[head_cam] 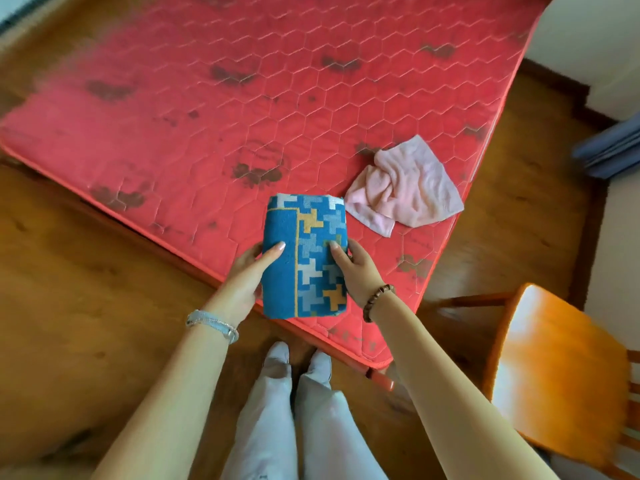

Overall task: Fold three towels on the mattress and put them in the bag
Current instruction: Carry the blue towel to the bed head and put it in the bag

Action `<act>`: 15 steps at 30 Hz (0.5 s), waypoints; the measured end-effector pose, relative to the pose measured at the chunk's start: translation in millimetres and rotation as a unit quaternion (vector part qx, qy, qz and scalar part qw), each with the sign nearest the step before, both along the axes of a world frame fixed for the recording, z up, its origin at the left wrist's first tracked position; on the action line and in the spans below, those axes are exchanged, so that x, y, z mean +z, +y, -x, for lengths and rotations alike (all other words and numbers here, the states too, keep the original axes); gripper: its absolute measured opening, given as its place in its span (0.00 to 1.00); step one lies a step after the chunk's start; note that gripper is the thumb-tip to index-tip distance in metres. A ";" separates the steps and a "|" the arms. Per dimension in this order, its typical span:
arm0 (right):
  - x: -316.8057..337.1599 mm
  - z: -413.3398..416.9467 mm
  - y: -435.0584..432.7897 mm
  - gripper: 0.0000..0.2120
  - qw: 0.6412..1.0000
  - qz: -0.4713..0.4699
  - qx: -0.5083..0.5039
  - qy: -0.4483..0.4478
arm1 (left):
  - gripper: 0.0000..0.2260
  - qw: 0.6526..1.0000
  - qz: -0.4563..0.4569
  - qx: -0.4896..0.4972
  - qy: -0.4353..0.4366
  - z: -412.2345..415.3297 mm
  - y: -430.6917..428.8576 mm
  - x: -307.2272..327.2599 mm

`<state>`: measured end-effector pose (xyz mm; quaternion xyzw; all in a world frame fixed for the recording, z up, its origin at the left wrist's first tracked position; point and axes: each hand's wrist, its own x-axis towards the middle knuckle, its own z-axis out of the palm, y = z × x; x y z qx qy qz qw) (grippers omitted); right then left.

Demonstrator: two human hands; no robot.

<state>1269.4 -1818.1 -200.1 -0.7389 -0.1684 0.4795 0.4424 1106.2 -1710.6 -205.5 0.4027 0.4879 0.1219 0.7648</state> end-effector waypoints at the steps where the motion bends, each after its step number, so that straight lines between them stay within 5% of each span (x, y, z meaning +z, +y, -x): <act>1: 6.5 10.4 6.0 0.13 1.000 0.000 0.010 0.010 | 0.18 1.000 0.000 0.005 -0.005 14.1 3.1 8.2; 15: 61.7 183.4 122.7 0.16 0.979 -0.041 0.188 0.060 | 0.16 0.982 -0.024 0.187 0.003 220.0 45.1 72.7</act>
